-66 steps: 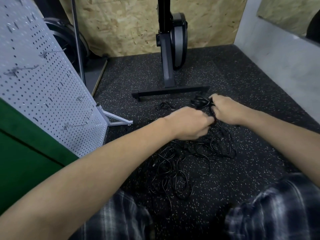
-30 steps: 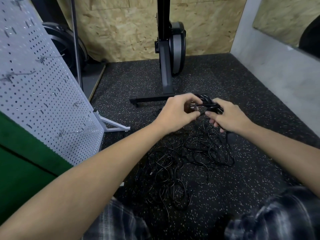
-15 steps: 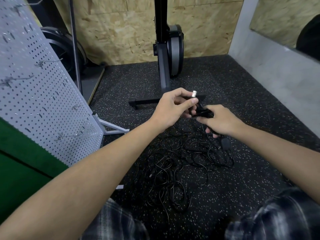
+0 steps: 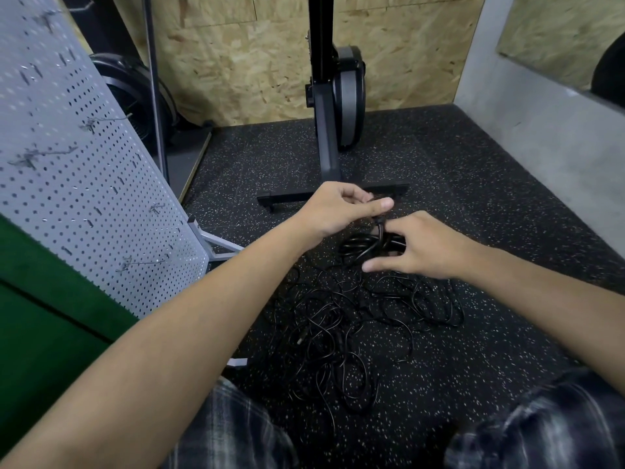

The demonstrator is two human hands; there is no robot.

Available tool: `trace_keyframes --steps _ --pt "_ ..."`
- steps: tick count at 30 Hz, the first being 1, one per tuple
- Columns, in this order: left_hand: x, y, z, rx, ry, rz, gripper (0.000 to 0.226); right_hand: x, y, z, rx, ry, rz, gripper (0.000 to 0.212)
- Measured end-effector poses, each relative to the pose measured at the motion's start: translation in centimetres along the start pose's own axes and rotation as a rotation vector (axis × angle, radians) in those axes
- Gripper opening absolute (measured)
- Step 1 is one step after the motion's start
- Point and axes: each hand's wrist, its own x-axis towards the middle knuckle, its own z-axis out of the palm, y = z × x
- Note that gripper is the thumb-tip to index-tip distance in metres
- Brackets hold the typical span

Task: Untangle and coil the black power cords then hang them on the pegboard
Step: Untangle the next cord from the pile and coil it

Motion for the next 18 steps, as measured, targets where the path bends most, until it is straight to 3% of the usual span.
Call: trace_keyframes --steps 4,9,14,18 --pt "0.2 -1.1 -0.4 -0.115 -0.033 -0.102 0.031 -0.2 -0.1 -0.1 -0.043 0.108 -0.031 0.059" --pt "-0.2 -1.3 -0.7 -0.103 0.015 -0.008 0.021 -0.1 1.0 0.1 0.019 0.163 -0.030 0.056" --pt "-0.1 -1.8 -1.5 -0.088 0.064 0.067 0.035 0.1 1.6 -0.5 0.096 0.178 -0.105 0.059" --pt "-0.4 -2.1 -1.1 0.001 0.092 0.127 0.039 0.0 2.0 0.0 0.135 0.129 -0.143 0.043"
